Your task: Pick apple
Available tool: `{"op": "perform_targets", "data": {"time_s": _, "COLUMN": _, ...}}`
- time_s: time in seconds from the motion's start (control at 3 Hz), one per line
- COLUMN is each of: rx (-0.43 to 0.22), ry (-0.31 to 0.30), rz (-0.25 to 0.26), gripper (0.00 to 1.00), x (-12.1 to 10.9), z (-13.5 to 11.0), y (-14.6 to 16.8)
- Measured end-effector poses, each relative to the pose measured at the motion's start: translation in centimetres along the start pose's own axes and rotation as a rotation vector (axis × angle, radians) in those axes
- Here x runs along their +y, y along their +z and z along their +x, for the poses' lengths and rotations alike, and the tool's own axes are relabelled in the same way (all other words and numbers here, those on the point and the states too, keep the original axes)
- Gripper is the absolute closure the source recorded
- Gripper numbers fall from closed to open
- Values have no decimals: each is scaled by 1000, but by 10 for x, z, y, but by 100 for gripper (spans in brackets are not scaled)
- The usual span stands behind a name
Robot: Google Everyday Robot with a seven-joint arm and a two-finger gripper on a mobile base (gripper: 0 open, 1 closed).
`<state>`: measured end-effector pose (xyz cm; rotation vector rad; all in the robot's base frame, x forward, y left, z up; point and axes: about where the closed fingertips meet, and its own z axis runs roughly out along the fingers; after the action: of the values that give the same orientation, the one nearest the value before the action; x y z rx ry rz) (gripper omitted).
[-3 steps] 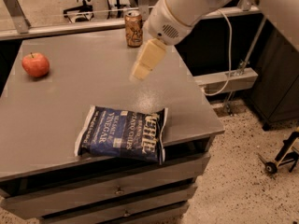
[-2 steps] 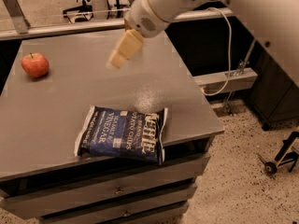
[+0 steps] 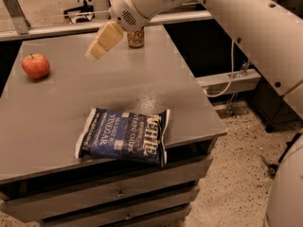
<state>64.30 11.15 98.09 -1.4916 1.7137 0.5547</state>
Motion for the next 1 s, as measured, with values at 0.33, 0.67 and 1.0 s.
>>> {"op": "perform_targets", "data": {"time_s": 0.33, "rx": -58, "ry": 30, "rz": 21, "gripper": 0, "x": -6, "z": -6, "y": 20}}
{"op": "perform_targets", "data": {"time_s": 0.67, "rx": -166, "ry": 54, "rz": 11, "gripper": 0, "x": -23, "z": -29, "y": 100}}
{"op": "perform_targets", "data": {"time_s": 1.0, "rx": -220, "ry": 70, "rz": -30, "gripper": 0, "x": -25, "z": -41, "y": 164}}
